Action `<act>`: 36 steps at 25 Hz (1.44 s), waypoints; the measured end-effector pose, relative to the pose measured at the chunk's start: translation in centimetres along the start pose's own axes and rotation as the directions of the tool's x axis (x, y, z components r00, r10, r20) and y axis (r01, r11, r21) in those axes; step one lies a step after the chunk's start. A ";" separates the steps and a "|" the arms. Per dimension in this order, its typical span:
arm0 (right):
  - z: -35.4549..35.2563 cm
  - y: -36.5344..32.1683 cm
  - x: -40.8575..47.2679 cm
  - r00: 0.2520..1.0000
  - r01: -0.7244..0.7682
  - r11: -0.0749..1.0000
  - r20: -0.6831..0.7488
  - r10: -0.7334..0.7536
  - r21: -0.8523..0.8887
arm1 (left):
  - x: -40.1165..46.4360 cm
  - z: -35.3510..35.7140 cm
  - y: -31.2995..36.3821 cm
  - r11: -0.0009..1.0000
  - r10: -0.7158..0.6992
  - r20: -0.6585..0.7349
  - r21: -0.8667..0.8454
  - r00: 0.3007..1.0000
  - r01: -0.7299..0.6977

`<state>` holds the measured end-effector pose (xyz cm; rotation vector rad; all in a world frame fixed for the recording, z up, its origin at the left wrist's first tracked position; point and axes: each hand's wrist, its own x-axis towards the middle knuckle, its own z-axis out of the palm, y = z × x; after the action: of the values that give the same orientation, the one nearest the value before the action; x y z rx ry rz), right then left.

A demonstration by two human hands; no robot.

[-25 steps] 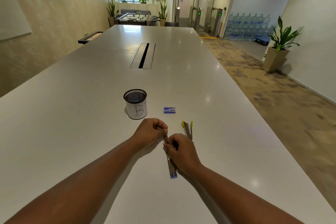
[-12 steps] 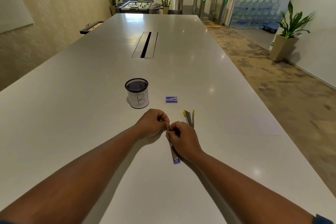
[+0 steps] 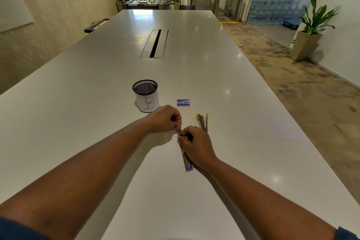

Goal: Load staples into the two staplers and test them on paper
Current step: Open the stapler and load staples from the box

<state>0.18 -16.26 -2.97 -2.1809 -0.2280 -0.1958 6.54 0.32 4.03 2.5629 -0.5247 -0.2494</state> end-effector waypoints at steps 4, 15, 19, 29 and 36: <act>0.1 -0.1 0.0 1.000 -0.005 1.000 0.002 0.005 0.001 | 0.3 0.1 0.4 0.999 0.015 0.045 0.029 0.999 -0.016; 0.0 0.0 0.1 1.000 -0.015 1.000 -0.005 0.015 -0.003 | 1.2 -0.5 1.2 0.992 -0.020 0.102 0.123 0.995 0.007; 0.1 0.0 0.1 1.000 -0.020 1.000 -0.001 0.020 0.000 | 1.2 -0.7 1.1 0.990 -0.034 0.115 0.140 0.993 0.018; 0.1 0.0 0.1 1.000 -0.020 1.000 -0.009 0.020 -0.005 | 1.2 -0.7 1.6 0.991 -0.021 0.098 0.135 0.995 0.008; 0.1 0.0 0.1 1.000 -0.013 1.000 -0.017 0.013 -0.008 | 1.1 -0.6 1.9 0.991 -0.034 0.107 0.134 0.994 0.019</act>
<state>0.26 -16.20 -3.02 -2.1872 -0.2032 -0.2085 7.15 -1.34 5.43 2.6979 -0.5654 -0.3780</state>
